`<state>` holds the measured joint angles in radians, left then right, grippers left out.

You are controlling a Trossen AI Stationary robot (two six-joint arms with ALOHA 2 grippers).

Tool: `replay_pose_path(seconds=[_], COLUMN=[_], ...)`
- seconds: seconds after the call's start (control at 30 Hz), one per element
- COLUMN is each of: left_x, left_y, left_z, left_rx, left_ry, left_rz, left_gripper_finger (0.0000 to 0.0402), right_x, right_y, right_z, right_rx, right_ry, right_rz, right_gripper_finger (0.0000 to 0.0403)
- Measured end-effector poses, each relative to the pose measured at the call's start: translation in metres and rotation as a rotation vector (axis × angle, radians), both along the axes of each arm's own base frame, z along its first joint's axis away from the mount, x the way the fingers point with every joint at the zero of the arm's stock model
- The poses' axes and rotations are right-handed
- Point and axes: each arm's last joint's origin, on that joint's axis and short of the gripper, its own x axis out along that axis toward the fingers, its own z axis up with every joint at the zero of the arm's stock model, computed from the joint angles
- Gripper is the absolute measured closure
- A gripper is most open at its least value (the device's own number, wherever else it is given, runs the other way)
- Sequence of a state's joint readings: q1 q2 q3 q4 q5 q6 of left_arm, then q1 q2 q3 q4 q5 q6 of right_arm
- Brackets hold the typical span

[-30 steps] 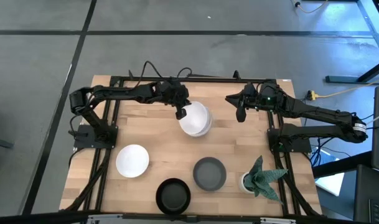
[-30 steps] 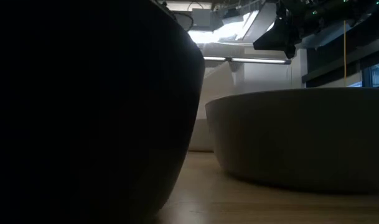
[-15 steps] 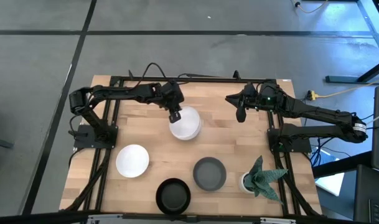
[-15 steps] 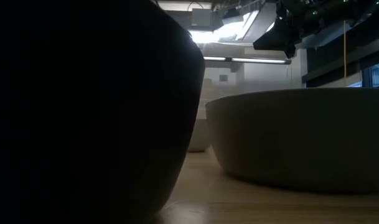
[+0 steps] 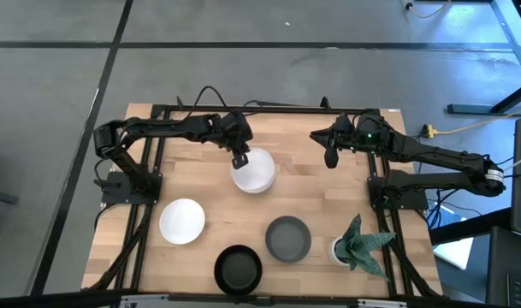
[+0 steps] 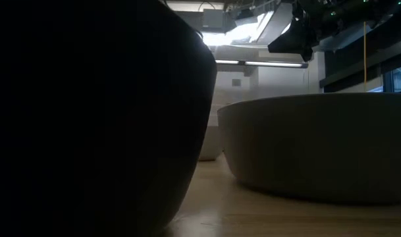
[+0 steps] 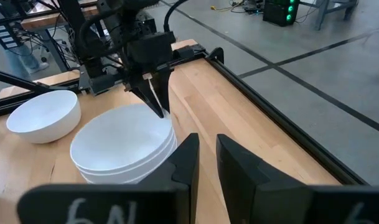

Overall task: Nest bowls inside each other
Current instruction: Stack the white bowl on the white bowl

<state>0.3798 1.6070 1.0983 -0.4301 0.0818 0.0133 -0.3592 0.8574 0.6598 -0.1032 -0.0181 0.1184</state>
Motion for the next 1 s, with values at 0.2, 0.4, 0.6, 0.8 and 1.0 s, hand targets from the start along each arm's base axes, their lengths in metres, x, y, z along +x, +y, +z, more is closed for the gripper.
replay_pose_path(seconds=[0.2, 0.4, 0.6, 0.8, 1.0], left_x=[0.003, 0.006, 0.0, -0.017, -0.049], left_y=[0.001, 0.002, -0.004, -0.019, -0.043], left_z=[0.002, 0.007, 0.029, 0.066, 0.09], left_rx=[0.009, 0.034, 0.015, 0.09, 0.134], left_ry=[-0.036, -0.093, -0.185, -0.293, -0.255], left_rz=[-0.003, -0.011, -0.061, -0.144, -0.252], left_gripper_finger=[0.0293, 0.0253, 0.0251, 0.025, 0.025], right_x=[0.0, 0.0, 0.0, 0.0, 0.0], right_y=[0.0, 0.0, 0.0, 0.0, 0.0], right_z=[0.0, -0.001, -0.001, -0.001, -0.001], right_rx=[-0.019, -0.016, -0.015, -0.017, -0.016], right_ry=[0.008, 0.011, 0.014, 0.015, 0.021], right_rz=[0.006, 0.006, 0.006, 0.007, 0.007], right_gripper_finger=[0.0345, 0.0345, 0.0345, 0.0345, 0.0345])
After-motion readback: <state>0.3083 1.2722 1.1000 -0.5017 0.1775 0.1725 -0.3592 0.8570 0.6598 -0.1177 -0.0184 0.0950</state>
